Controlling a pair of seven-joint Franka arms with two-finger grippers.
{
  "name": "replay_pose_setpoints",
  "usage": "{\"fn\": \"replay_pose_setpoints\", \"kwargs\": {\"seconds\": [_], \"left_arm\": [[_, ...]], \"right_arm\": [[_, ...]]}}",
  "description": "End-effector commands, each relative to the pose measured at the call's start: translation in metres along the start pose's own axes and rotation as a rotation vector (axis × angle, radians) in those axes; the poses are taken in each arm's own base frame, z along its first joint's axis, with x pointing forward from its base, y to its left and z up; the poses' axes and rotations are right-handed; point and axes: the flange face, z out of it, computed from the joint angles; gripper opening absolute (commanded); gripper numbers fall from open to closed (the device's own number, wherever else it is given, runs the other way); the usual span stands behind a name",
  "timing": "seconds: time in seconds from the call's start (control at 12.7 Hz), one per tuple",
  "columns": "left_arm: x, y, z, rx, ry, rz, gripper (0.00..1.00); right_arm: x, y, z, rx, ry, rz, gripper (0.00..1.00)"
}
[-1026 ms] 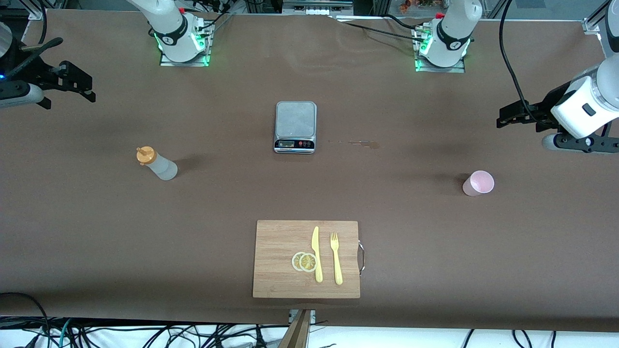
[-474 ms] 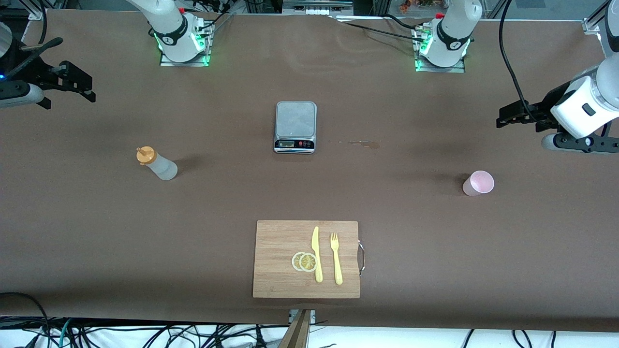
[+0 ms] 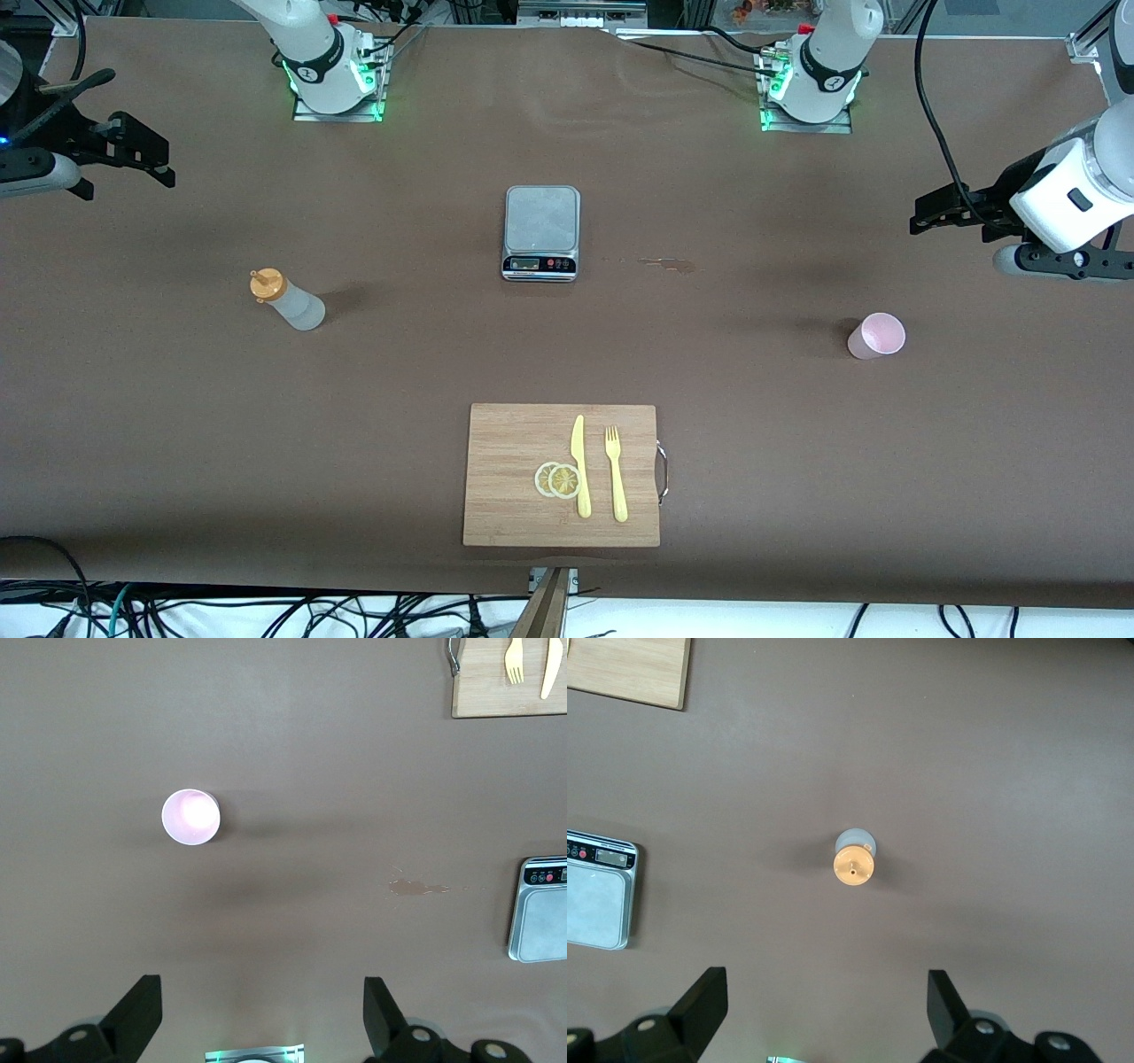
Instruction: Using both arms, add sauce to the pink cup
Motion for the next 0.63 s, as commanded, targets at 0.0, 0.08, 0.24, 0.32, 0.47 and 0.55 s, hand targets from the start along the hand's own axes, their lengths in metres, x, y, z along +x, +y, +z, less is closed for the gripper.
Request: {"fn": "replay_pose_setpoints", "kwargs": {"seconds": [0.0, 0.08, 0.24, 0.32, 0.47, 0.55], "left_arm": [[0.0062, 0.0012, -0.0062, 0.017, 0.007, -0.007, 1.0], [0.0062, 0.0012, -0.0062, 0.017, 0.007, -0.007, 1.0], [0.006, 0.0003, -0.0062, 0.016, 0.006, -0.008, 1.0], [0.0061, -0.0007, -0.0062, 0.018, 0.006, -0.01, 1.0], [0.0061, -0.0038, -0.0063, 0.051, 0.006, -0.011, 1.0], [0.0061, -0.0038, -0.007, 0.051, 0.008, -0.011, 1.0]], "right_arm": [[-0.0007, 0.0012, -0.0049, -0.001, -0.001, -0.004, 1.0], [-0.0007, 0.0012, -0.0049, -0.001, -0.001, -0.004, 1.0], [-0.0008, 0.0012, -0.0049, -0.001, -0.001, -0.004, 1.0], [-0.0007, 0.0012, -0.0049, -0.001, -0.001, -0.004, 1.0], [-0.0007, 0.0012, -0.0049, -0.001, -0.001, -0.004, 1.0], [-0.0007, 0.0012, -0.0049, -0.001, -0.001, -0.004, 1.0]]}}
